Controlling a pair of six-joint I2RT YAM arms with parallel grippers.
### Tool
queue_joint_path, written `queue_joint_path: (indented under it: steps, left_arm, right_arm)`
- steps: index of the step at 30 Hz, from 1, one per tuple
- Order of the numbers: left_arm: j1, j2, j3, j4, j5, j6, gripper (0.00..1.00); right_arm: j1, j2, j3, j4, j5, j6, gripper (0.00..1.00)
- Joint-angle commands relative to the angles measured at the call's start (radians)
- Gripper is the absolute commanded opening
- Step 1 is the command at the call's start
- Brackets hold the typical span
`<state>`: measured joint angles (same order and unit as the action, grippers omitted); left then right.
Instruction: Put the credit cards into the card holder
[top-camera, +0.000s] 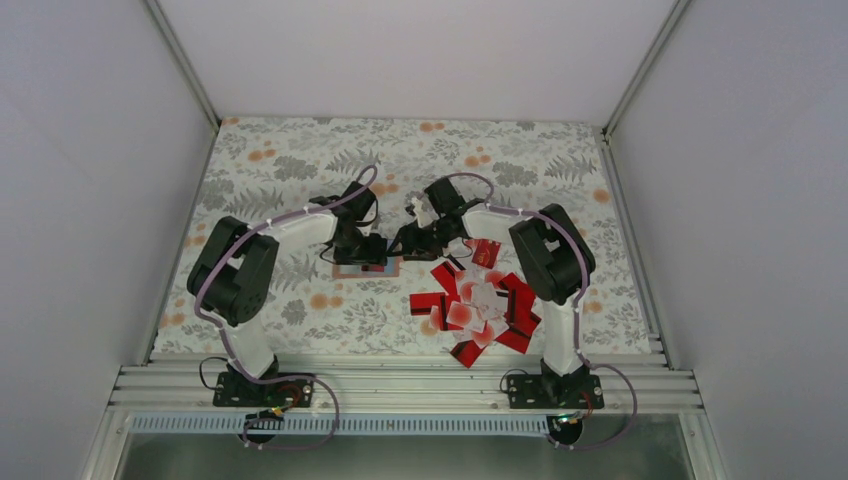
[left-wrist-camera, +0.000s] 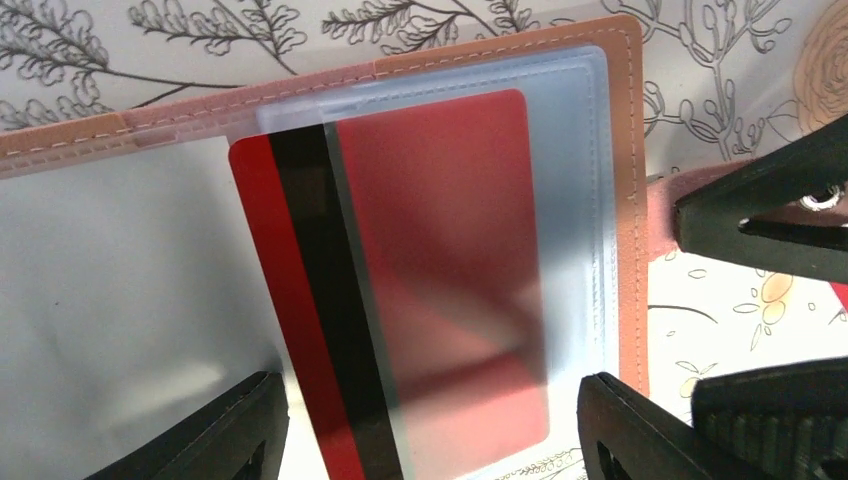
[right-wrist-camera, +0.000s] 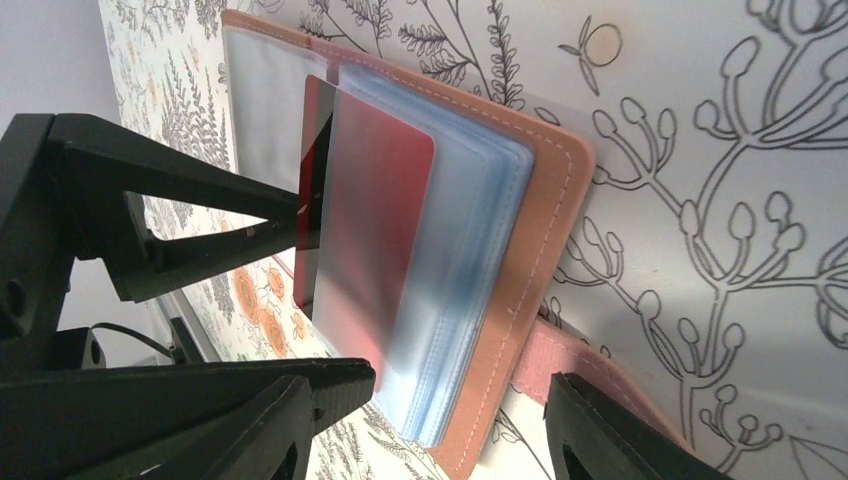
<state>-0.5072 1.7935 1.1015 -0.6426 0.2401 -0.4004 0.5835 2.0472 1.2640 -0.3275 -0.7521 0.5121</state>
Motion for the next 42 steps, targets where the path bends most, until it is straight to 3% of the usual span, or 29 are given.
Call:
queue_joint_path:
  steps: [1, 5, 15, 24, 42]
  left_arm:
    - [-0.009, -0.025, 0.026, -0.045, -0.049, 0.013, 0.76]
    - [-0.009, -0.063, 0.028, -0.049, -0.072, 0.004, 0.75]
    - [-0.007, -0.032, 0.025, 0.026, -0.088, 0.013, 0.52]
    - [-0.007, -0.015, 0.019, 0.015, -0.151, -0.026, 0.49]
    - [-0.008, 0.002, 0.004, 0.021, -0.129, -0.059, 0.4]
  right_arm:
    - [0.022, 0.028, 0.002, 0.018, -0.023, -0.003, 0.59]
    - [0.019, 0.024, 0.002, 0.018, -0.02, -0.003, 0.6]
    - [0.016, 0.017, -0.006, 0.007, -0.018, -0.013, 0.59]
    - [0.015, 0.009, -0.012, -0.011, -0.013, -0.032, 0.59]
    - [0.015, 0.014, -0.018, -0.013, -0.019, -0.04, 0.58]
